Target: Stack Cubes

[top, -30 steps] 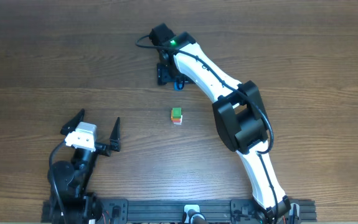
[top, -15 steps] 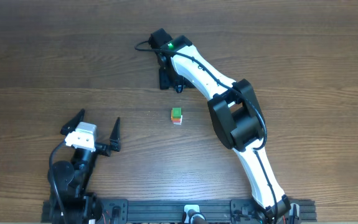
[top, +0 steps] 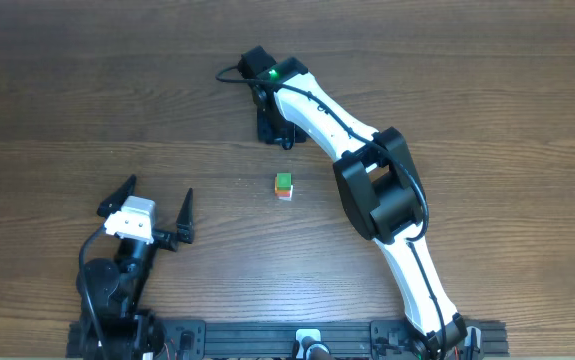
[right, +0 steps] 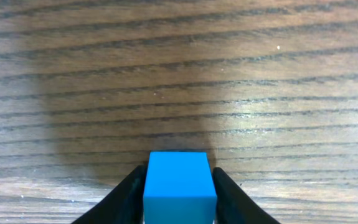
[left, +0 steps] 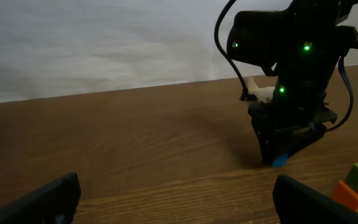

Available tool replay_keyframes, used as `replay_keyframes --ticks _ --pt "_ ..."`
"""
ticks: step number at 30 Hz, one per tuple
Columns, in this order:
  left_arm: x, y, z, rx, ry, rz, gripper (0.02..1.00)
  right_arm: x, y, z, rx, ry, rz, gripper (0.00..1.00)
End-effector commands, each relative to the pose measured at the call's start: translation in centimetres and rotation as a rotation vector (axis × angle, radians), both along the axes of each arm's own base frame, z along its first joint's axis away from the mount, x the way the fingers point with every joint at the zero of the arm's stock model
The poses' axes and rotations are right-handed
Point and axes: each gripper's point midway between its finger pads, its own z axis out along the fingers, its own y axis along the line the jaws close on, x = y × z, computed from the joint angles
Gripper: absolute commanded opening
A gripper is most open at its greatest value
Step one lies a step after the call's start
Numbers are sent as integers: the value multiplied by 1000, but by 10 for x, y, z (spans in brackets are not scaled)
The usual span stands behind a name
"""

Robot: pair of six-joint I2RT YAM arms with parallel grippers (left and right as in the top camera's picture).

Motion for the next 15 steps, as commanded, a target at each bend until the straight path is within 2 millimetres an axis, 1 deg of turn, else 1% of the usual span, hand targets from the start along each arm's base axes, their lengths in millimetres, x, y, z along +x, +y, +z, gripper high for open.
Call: replay_keyframes --ticks 1,7,9,12,15 --pt "0 0 -1 13 -5 -6 1000 0 3 -3 -4 1 10 288" --pt "0 0 -1 13 -5 -6 1000 0 4 -3 -4 1 10 91" --pt "0 0 -1 13 -5 -6 1000 1 4 -2 -3 -1 10 7" --pt "0 0 -1 13 -5 -6 1000 1 4 7 0 -7 10 12" --pt "0 0 -1 13 -5 -6 1000 3 5 23 11 -26 10 12"
